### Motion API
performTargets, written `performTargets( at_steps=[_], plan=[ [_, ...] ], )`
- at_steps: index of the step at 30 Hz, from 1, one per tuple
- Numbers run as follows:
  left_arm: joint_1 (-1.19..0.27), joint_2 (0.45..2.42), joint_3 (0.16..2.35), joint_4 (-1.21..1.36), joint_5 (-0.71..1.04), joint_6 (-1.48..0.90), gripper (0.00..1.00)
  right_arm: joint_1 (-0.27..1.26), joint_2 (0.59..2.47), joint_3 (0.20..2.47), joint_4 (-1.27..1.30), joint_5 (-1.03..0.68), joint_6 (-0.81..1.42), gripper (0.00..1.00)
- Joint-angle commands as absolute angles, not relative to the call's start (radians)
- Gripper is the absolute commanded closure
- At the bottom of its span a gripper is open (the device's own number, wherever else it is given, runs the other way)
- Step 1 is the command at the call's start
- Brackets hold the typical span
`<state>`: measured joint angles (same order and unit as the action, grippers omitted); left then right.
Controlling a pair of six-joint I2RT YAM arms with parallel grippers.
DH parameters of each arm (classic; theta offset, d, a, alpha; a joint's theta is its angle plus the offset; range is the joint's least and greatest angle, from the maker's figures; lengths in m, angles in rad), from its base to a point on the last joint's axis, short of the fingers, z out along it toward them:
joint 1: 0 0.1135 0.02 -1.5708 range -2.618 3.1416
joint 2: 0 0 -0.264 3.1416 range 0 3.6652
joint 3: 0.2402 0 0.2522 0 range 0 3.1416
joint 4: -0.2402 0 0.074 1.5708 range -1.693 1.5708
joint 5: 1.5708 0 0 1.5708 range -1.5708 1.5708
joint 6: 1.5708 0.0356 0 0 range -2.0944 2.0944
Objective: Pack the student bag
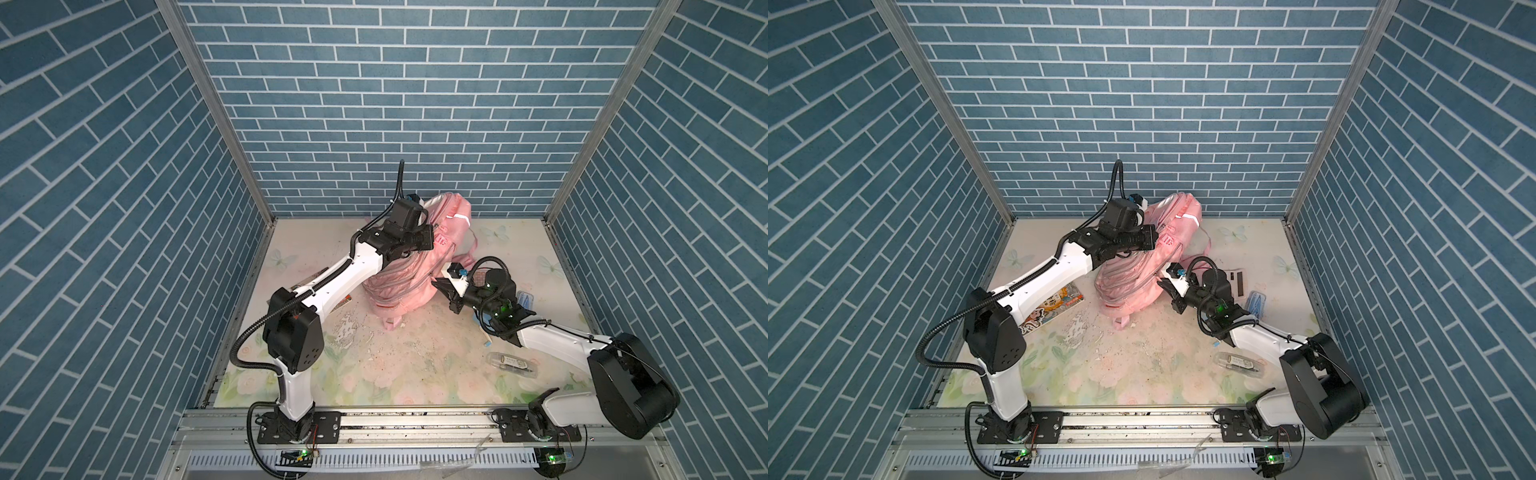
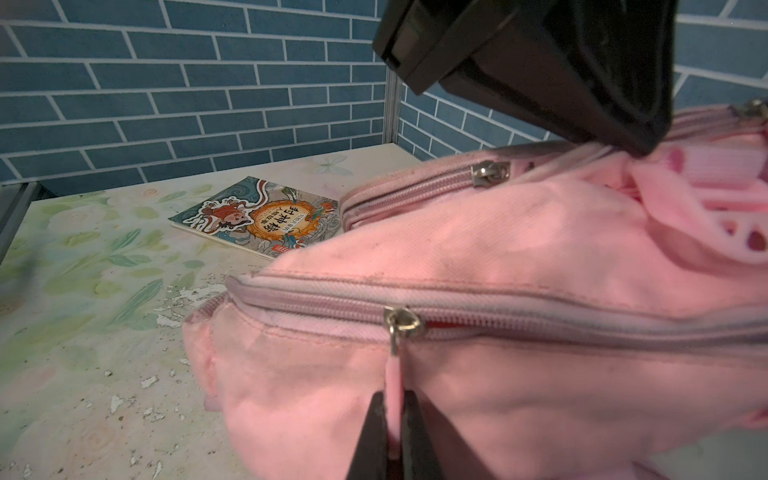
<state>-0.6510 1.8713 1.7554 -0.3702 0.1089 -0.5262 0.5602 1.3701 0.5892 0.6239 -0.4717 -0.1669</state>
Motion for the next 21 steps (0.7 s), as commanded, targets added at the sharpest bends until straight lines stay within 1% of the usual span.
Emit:
performTargets(
  at_steps=[1,2,3,4,5,7,13,17,21],
  plan=[
    [-0.645,1.851,1.828,-0.299,0.087,-0.446,0.85,0.556,1.342,0.559,0.614,-0.453,-0.13,1.0],
    [-0.639,1.852,1.841,-0.344,0.087,-0.412,0.69,0.546,1.339,0.556,0.613,-0.455,-0.119,1.0],
    [-0.634,1.851,1.852,-0.385,0.083,-0.387,0.56,0.535,1.337,0.551,0.613,-0.454,-0.102,1.0],
    [-0.626,1.849,1.863,-0.432,0.082,-0.348,0.5,0.525,1.332,0.547,0.612,-0.453,-0.09,1.0],
    [-0.618,1.845,1.873,-0.476,0.075,-0.32,0.47,0.513,1.324,0.538,0.607,-0.45,-0.081,1.0],
    [-0.605,1.83,1.874,-0.561,0.066,-0.242,0.44,0.494,1.31,0.513,0.607,-0.441,-0.083,1.0],
    [-0.61,1.808,1.798,-0.736,0.055,-0.034,0.43,0.451,1.316,0.465,0.605,-0.477,-0.059,1.0],
    [-0.638,1.8,1.696,-0.762,0.026,0.135,0.42,0.45,1.333,0.442,0.603,-0.485,-0.055,1.0],
    [-0.688,1.795,1.592,-0.721,-0.02,0.296,0.42,0.45,1.334,0.433,0.594,-0.483,-0.052,1.0]
  ],
)
